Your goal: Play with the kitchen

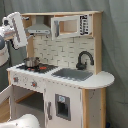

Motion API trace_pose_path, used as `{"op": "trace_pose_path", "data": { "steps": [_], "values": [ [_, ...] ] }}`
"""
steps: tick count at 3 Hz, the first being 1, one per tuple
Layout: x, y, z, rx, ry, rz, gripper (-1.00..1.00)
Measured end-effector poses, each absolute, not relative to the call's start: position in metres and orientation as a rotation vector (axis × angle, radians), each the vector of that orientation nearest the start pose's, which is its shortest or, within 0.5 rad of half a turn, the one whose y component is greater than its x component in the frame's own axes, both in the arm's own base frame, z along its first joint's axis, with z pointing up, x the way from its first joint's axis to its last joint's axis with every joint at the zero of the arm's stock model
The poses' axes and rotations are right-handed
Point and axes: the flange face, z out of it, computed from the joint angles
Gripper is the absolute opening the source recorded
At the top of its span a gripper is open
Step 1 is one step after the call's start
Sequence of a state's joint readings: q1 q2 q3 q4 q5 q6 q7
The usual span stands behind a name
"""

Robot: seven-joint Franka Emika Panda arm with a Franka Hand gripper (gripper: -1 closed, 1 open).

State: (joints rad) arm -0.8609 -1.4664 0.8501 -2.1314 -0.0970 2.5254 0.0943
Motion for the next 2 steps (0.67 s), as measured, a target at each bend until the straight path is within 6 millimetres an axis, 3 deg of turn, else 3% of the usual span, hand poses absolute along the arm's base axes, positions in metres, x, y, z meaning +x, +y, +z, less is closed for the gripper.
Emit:
{"op": "trace_pose_path", "data": {
  "steps": [1, 2],
  "values": [
    [0.233, 0.353, 0.735, 1.46, 0.208, 1.41, 1.0],
    [0.205, 0.358, 0.737, 1.448, 0.213, 1.399, 1.0]
  ]
}}
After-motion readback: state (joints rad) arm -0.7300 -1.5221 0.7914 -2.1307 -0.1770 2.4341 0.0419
